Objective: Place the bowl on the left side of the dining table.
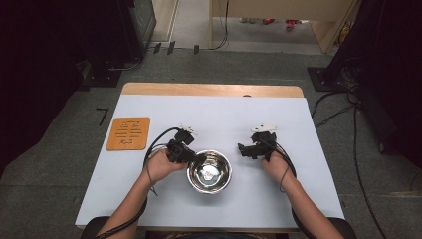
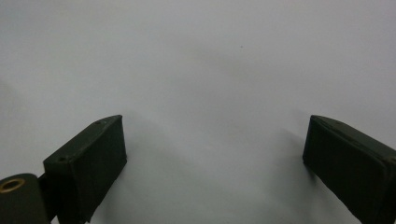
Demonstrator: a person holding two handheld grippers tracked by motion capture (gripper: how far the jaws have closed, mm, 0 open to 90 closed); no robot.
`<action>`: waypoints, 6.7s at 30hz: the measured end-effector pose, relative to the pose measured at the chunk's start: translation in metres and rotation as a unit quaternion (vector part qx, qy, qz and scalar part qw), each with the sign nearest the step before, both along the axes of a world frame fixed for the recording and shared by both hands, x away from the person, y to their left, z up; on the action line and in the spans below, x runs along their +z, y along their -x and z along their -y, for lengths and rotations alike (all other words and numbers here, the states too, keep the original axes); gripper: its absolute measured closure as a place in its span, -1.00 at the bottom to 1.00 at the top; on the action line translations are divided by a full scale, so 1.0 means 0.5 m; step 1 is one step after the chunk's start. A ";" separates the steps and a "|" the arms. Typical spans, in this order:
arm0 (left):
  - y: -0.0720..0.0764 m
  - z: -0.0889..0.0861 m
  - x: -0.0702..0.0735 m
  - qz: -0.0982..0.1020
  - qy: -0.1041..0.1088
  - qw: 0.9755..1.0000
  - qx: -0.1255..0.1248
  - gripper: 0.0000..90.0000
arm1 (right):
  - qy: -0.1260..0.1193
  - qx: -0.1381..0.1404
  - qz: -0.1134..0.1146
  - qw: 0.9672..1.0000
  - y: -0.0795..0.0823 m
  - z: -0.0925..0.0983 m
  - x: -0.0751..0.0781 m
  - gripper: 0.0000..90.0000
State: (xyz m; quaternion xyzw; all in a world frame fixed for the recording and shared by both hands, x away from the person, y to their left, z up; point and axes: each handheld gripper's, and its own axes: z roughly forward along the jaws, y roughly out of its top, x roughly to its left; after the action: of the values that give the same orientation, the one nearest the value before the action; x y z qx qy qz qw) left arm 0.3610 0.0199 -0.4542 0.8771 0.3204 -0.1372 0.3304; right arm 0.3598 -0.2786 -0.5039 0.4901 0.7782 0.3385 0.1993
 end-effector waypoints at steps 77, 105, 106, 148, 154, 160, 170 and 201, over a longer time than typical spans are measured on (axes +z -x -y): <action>-0.050 -0.128 0.021 -0.006 0.010 0.994 0.106 0.91 | 0.001 0.001 0.001 1.000 0.000 0.000 0.000 -0.87; -0.062 -0.162 0.017 -0.012 0.006 0.992 0.128 0.91 | 0.001 0.001 0.001 1.000 0.000 0.001 0.000 -0.87; -0.063 -0.162 0.017 -0.013 0.006 0.992 0.129 0.91 | 0.001 0.001 0.001 1.000 0.000 0.001 0.000 -0.87; -0.077 -0.213 0.013 -0.020 0.006 0.987 0.161 0.91 | 0.001 0.001 0.001 1.000 0.000 0.001 0.000 -0.87; -0.079 -0.223 0.015 -0.017 0.006 0.985 0.170 0.91 | 0.001 0.001 0.001 1.000 0.000 0.001 0.000 -0.87; -0.080 -0.230 0.014 -0.015 0.005 0.985 0.175 0.91 | 0.001 0.001 0.001 1.000 0.000 0.001 0.000 -0.87; -0.082 -0.244 0.015 -0.013 0.003 0.983 0.183 0.91 | 0.001 0.001 0.001 1.000 0.000 0.001 0.000 -0.87; -0.087 -0.292 0.016 -0.011 0.010 0.976 0.215 0.91 | 0.001 0.001 0.001 1.000 0.000 0.000 0.000 -0.87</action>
State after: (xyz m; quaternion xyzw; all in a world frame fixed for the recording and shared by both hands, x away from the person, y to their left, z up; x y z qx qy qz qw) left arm 0.4046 0.1658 -0.4462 0.7828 0.5040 -0.0754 0.3572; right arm 0.3598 -0.2788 -0.5040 0.4891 0.7787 0.3385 0.1996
